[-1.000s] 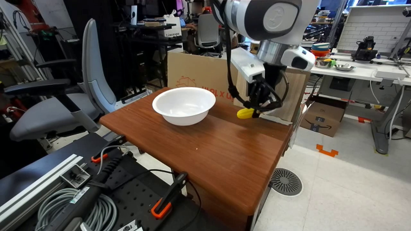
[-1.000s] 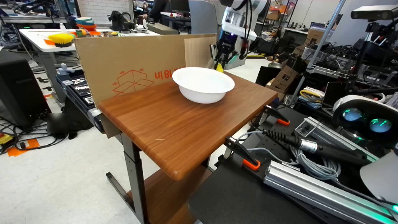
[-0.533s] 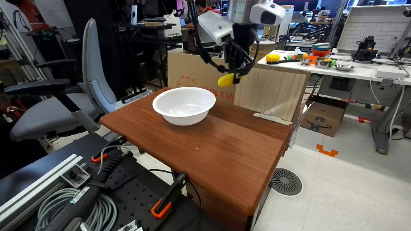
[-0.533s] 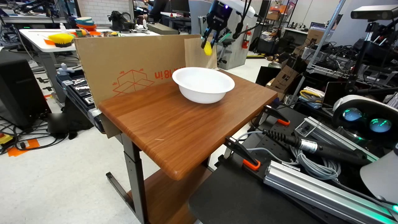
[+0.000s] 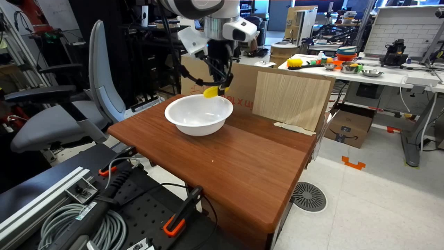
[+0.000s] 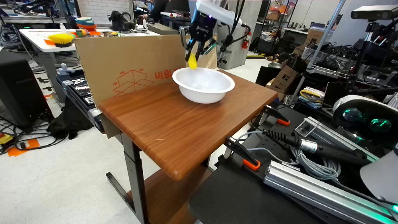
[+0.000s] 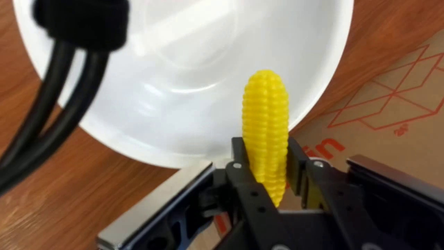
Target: Pick up the yellow object and put it in the bowl
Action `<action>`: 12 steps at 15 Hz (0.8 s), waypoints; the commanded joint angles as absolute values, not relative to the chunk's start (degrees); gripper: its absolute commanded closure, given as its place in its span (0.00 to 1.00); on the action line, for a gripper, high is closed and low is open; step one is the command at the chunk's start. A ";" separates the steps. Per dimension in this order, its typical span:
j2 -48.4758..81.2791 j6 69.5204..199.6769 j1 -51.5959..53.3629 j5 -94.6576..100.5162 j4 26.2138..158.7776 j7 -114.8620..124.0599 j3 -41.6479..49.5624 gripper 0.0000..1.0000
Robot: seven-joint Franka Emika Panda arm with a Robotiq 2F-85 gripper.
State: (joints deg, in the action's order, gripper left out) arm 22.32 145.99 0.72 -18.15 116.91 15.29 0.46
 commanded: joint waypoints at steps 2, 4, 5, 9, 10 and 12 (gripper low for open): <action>20.21 147.90 3.63 -17.91 121.65 18.48 -1.11 0.92; 19.95 148.06 4.58 -17.68 123.08 19.41 -1.36 0.92; 19.78 148.09 4.89 -17.63 123.78 19.81 -1.36 0.92; 19.62 148.31 4.86 -17.64 125.70 21.18 -0.61 0.92; 19.57 148.27 4.71 -17.45 126.09 21.62 -0.16 0.92; 19.72 148.49 4.67 -16.99 126.58 22.86 0.85 0.70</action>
State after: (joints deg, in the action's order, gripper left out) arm 21.75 146.39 4.72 -18.15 123.85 20.26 -0.27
